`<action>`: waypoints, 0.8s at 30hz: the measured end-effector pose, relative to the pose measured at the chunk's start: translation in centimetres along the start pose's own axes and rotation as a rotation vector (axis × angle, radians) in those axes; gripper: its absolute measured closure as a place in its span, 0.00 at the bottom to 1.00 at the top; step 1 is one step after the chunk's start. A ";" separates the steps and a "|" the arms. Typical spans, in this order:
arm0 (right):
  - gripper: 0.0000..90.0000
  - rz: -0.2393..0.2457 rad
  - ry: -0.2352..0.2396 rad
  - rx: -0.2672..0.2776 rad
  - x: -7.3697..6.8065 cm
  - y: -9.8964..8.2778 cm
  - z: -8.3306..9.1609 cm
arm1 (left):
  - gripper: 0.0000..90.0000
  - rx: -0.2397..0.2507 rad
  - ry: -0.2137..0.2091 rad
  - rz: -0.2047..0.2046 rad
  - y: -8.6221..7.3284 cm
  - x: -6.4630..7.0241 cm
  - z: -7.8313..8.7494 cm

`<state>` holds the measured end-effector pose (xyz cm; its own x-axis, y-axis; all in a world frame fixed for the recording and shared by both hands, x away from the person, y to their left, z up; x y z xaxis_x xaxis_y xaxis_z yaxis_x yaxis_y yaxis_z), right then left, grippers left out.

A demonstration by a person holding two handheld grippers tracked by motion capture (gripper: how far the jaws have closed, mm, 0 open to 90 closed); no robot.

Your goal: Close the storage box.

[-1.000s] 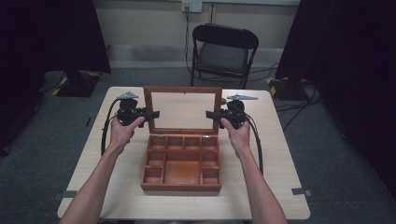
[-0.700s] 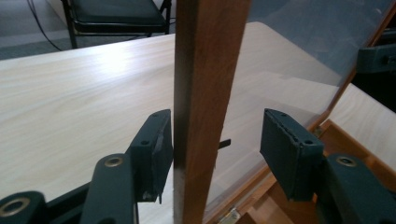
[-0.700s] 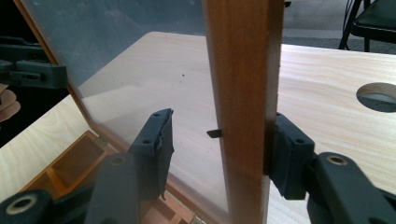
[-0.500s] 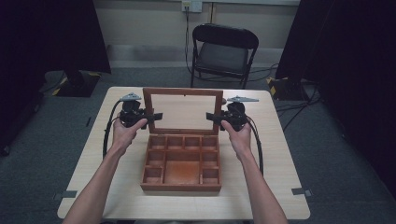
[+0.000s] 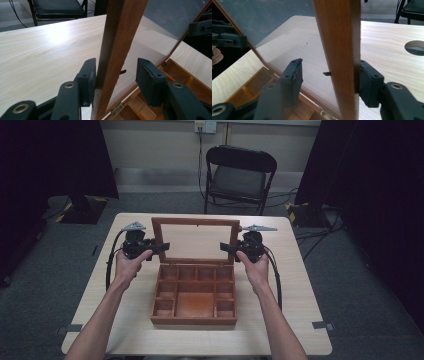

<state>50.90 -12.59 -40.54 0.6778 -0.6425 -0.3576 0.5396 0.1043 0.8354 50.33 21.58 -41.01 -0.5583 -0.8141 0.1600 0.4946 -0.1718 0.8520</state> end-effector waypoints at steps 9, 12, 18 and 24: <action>0.44 0.001 0.013 0.010 -0.8 -0.7 0.5 | 0.57 0.007 -0.005 -0.015 -0.7 0.4 0.7; 0.43 0.008 0.009 0.007 -0.9 -0.8 0.7 | 0.56 0.003 -0.008 -0.022 -0.8 0.6 0.9; 0.42 0.006 0.013 0.003 -1.3 -1.2 1.0 | 0.55 0.015 -0.005 -0.026 -1.1 1.0 1.3; 0.41 0.015 0.011 0.000 -1.7 -1.5 1.4 | 0.54 0.015 -0.008 -0.039 -1.5 1.3 1.9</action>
<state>48.17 -12.72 -40.59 0.6912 -0.6323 -0.3500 0.5296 0.1137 0.8406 47.67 21.83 -41.13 -0.5821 -0.8025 0.1306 0.4624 -0.1946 0.8651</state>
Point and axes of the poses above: each handheld gripper's, and its own axes: z roughly backward along the jaws, y roughly out of its top, x roughly to its right, the point moved 3 cm from there along -z, roughly forward along the jaws, and after that the axes turned 9 degrees about y, right-handed, at the moved point
